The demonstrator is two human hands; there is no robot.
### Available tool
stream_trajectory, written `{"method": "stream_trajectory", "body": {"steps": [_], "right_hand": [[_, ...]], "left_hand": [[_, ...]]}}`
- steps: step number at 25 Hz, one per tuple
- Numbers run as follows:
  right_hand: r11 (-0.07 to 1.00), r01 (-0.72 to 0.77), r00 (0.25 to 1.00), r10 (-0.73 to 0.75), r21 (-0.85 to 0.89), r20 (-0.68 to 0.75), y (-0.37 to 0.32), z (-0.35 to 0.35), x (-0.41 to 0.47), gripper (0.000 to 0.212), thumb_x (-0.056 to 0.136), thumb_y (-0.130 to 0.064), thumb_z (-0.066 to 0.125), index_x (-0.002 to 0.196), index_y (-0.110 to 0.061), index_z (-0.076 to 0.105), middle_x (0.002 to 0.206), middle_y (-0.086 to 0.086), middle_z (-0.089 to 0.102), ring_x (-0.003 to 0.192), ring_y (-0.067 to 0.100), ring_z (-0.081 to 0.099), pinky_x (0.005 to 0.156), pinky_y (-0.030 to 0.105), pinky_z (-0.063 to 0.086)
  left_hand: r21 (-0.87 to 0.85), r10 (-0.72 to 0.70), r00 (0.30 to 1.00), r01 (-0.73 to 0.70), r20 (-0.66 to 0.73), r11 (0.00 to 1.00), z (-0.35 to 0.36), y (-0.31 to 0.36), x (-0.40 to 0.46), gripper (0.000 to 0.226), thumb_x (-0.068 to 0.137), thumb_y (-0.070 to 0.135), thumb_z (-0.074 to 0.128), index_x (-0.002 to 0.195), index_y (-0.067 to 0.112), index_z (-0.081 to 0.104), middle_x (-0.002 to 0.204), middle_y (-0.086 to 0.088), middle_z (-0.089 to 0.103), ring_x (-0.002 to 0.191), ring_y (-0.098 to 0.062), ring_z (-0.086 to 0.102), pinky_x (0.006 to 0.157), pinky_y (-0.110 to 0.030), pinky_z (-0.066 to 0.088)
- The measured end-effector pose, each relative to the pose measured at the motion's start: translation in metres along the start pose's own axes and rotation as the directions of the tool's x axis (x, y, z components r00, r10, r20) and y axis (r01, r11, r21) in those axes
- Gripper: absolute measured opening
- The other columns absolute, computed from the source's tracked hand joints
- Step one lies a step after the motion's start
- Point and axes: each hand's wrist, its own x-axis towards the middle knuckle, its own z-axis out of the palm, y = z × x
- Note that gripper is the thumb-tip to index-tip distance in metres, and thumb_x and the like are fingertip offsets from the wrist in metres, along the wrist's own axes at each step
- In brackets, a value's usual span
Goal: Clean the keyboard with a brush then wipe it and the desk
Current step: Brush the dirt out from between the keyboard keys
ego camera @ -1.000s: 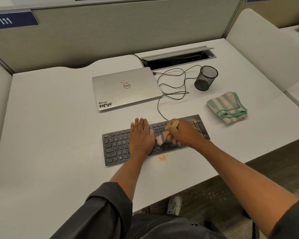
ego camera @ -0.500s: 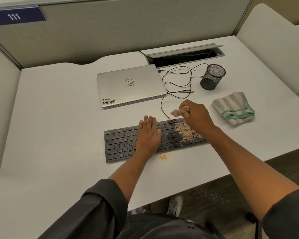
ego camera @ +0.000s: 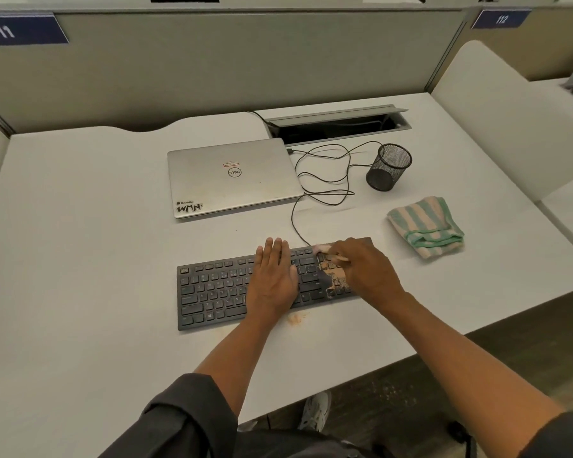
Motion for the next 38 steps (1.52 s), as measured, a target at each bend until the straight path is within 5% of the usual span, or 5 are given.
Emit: {"method": "stream_trajectory", "body": {"steps": [7, 15, 19, 26, 38], "right_hand": [[0.996, 0.077, 0.993, -0.08, -0.034, -0.089, -0.022, 0.028, -0.024, 0.031, 0.091, -0.01, 0.065, 0.121, -0.017, 0.066, 0.096, 0.001, 0.065, 0.082, 0.022, 0.058, 0.056, 0.036, 0.051], [0.984, -0.079, 0.973, 0.042, -0.158, -0.227, -0.016, 0.017, -0.034, 0.038, 0.077, 0.006, 0.073, 0.112, -0.01, 0.07, 0.091, 0.008, 0.067, 0.074, 0.029, 0.063, 0.048, 0.032, 0.049], [0.985, 0.079, 0.988, -0.098, -0.153, -0.123, -0.033, 0.033, -0.036, 0.027, 0.093, -0.017, 0.05, 0.112, -0.013, 0.068, 0.091, 0.004, 0.064, 0.075, 0.025, 0.06, 0.047, 0.034, 0.049], [0.985, -0.175, 0.976, 0.174, 0.004, -0.129, 0.006, -0.006, -0.017, 0.027, 0.1, -0.014, 0.053, 0.118, -0.022, 0.071, 0.103, 0.001, 0.072, 0.093, 0.024, 0.064, 0.074, 0.035, 0.052], [0.97, -0.243, 0.948, 0.239, -0.006, 0.209, 0.005, -0.032, -0.007, 0.032, 0.098, -0.033, 0.062, 0.07, -0.017, 0.067, 0.067, -0.008, 0.065, 0.069, 0.015, 0.062, 0.065, 0.031, 0.045]], "left_hand": [[0.002, -0.004, 1.0, 0.004, 0.015, 1.0, -0.001, 0.001, 0.001, 0.062, 0.108, 0.034, 0.023, 0.161, 0.005, 0.01, 0.169, -0.014, 0.01, 0.157, -0.026, -0.002, 0.126, -0.038, -0.011], [0.012, 0.0, 1.0, 0.0, 0.012, 1.0, 0.002, -0.002, 0.001, 0.078, 0.096, 0.044, -0.001, 0.161, 0.005, 0.012, 0.169, -0.014, 0.012, 0.157, -0.027, 0.001, 0.125, -0.037, -0.012], [0.009, 0.002, 1.0, -0.002, 0.012, 1.0, 0.002, -0.002, 0.0, 0.08, 0.094, 0.045, -0.002, 0.161, 0.004, 0.014, 0.168, -0.015, 0.015, 0.157, -0.027, 0.003, 0.125, -0.037, -0.011], [0.018, -0.008, 1.0, 0.007, 0.019, 1.0, 0.0, -0.002, 0.0, 0.081, 0.093, 0.046, -0.005, 0.161, 0.005, 0.012, 0.169, -0.014, 0.013, 0.157, -0.026, 0.001, 0.126, -0.038, -0.009], [0.017, -0.017, 0.999, 0.017, 0.032, 1.0, -0.004, 0.002, -0.001, 0.067, 0.103, 0.039, 0.011, 0.161, 0.006, 0.011, 0.169, -0.014, 0.012, 0.157, -0.026, 0.001, 0.127, -0.039, -0.007]]}}
